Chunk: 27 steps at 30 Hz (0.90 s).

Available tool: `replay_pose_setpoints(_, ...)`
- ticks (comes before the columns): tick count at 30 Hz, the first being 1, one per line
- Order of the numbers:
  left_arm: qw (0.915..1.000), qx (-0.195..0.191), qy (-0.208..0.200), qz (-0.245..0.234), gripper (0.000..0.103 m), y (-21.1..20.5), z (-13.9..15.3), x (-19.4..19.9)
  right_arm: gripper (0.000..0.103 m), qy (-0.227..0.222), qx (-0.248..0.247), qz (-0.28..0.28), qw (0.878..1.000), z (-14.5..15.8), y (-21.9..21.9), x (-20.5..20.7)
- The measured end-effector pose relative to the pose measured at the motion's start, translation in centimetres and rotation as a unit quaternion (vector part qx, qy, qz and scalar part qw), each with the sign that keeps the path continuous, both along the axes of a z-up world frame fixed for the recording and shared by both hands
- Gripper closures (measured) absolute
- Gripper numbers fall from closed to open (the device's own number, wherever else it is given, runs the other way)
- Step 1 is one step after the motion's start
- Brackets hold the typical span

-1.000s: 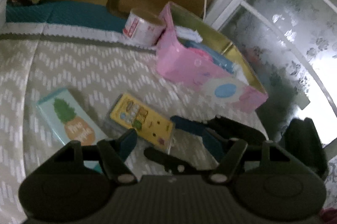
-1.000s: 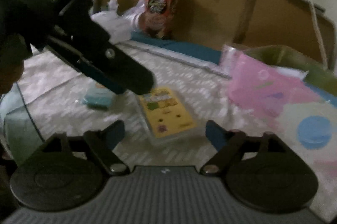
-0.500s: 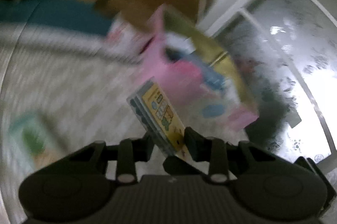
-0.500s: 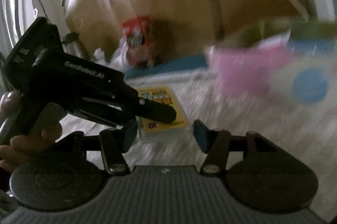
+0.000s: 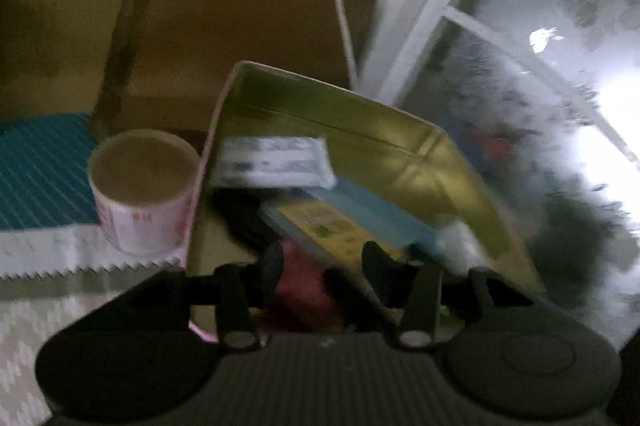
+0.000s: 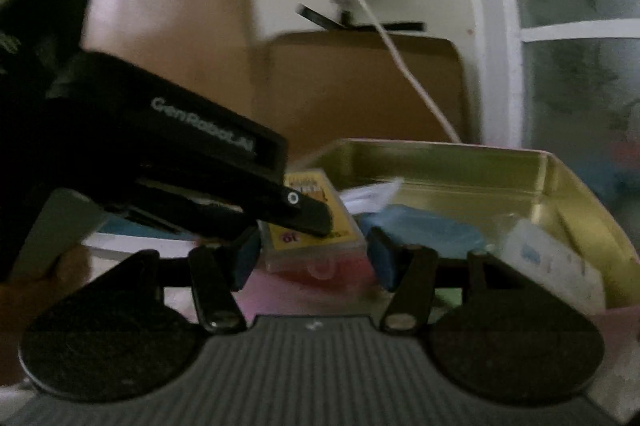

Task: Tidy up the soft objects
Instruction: 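Lower the yellow card into the gold tin and open the left gripper, then grasp the teal pineapple card with the right gripper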

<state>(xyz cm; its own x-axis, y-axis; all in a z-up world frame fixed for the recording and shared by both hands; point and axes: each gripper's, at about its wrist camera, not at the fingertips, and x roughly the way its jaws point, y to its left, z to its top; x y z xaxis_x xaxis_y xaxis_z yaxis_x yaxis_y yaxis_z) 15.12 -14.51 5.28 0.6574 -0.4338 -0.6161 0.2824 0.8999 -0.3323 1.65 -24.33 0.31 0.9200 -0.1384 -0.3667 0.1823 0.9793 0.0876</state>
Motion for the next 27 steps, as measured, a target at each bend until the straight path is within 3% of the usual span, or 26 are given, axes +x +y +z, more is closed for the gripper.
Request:
replay_pose_setpoints(2,0.9999,0.008,-0.010,0.000,0.049,0.0,-0.1,-0.6,0.033,-0.001,-0.045,-0.044,0.998,-0.9,-0.2,0.8)
replay_pose_setpoints(5,0.9994,0.020,-0.028,-0.009,0.046,0.1,0.4,-1.9,0.023,-0.006,-0.057,-0.065,0.996,-1.2,-0.6,0.4)
replay_pose_setpoints(12,0.9976,-0.012,-0.068,-0.010,0.046,4.1,2.3,-6.2,0.025,-0.050,-0.037,-0.055,0.997,-0.5,1.1,-3.4)
replay_pose_setpoints(17,0.9963,-0.033,-0.072,0.032,0.046,11.1,2.0,-10.5,0.037,-0.064,-0.010,0.015,0.998,0.6,4.3,-4.8)
replay_pose_setpoints(20,0.9950,-0.027,-0.045,0.085,0.046,16.1,0.5,-12.8,0.037,-0.030,0.036,0.100,0.994,0.4,6.3,-4.9)
replay_pose_setpoints(24,0.9869,-0.018,0.007,0.160,0.046,21.8,-2.4,-15.5,0.037,0.031,0.083,0.207,0.974,-0.9,10.1,-4.7)
replay_pose_setpoints(27,0.9812,-0.024,0.027,0.190,0.046,24.2,-4.0,-17.2,0.037,0.058,0.082,0.264,0.959,-1.6,13.5,-4.7)
